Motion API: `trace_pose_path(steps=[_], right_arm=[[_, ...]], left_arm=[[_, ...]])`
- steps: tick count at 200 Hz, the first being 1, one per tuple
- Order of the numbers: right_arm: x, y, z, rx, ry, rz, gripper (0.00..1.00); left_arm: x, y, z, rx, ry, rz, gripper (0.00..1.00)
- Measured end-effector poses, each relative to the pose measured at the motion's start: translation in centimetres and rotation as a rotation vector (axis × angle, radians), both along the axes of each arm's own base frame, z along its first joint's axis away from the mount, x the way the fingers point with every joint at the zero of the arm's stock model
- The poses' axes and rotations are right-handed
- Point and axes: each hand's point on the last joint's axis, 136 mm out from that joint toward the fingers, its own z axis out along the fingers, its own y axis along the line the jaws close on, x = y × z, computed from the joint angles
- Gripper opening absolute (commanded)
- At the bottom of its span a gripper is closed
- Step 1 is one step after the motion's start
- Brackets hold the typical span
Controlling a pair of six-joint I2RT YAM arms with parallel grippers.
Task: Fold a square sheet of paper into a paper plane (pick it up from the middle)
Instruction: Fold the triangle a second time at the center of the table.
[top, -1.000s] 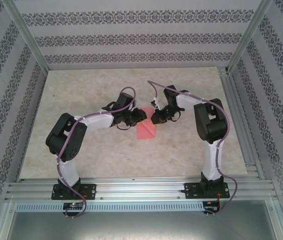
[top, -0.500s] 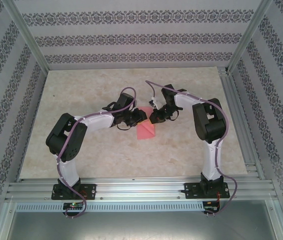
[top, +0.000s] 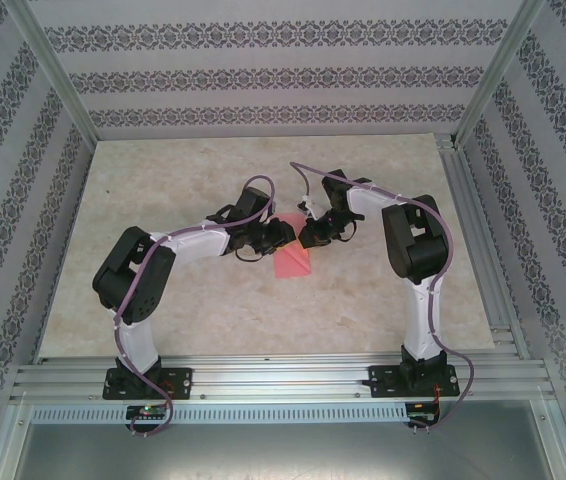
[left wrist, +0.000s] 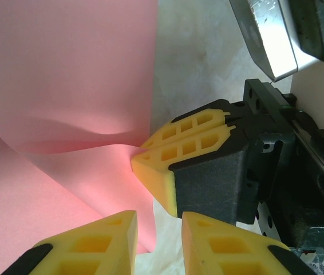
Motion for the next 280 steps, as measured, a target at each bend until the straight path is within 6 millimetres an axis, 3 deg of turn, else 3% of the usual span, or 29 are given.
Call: trace_pose_path(steps=[107,177,280], right_arm=[[0.0,0.0,-0.7,-0.007,0.022,0.0,0.09],[0.0,0.0,-0.7,-0.009,0.026,0.0,0.09],[0.1,0.0,-0.7,-0.009,0.024,-0.001,0.08]], left_arm=[[0.1,-0.3,-2.4,0.012,0.044,0.013,0.27],[0.1,-1.3,-2.1,-0.021,0.035,0.008,0.27],[0.2,-0.9,-5.0,0.008,0.08,0.059,0.25]])
